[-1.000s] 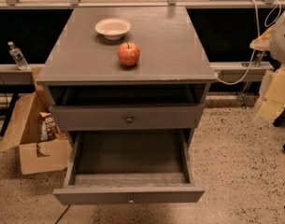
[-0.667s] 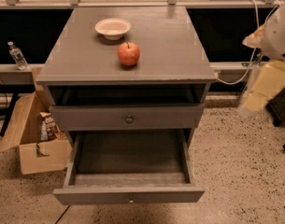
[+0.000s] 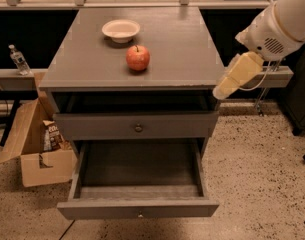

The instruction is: Place apple into middle drawer

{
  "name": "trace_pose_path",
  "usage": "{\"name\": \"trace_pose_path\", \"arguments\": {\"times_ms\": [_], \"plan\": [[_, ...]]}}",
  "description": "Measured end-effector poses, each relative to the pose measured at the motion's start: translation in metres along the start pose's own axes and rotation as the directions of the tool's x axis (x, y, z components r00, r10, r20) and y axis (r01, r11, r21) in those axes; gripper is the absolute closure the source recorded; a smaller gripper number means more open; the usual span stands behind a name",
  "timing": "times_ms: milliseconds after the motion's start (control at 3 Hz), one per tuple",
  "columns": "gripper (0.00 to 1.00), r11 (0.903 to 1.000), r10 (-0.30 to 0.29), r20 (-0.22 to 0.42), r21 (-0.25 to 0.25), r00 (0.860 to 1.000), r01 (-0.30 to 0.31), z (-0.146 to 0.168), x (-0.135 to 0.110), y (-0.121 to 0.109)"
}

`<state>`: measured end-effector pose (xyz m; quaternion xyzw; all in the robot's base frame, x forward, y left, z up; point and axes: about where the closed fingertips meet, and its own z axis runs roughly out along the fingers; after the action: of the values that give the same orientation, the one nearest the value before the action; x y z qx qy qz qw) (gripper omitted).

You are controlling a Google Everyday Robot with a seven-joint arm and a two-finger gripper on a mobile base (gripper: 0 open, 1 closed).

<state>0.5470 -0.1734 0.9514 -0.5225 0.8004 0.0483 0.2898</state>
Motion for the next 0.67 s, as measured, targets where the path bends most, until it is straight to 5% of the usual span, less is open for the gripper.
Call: {"name": "trace_pose_path", "arguments": {"times_ms": [333, 667], "plan": [[0.00, 0.9996, 0.009, 0.041, -0.026, 0.999, -0.008, 0.0426, -0.0294, -0.0197], [0.00, 0.9996, 0.009, 0.042, -0.027, 0.999, -0.008, 0.0428, -0.0295, -0.0197]]}}
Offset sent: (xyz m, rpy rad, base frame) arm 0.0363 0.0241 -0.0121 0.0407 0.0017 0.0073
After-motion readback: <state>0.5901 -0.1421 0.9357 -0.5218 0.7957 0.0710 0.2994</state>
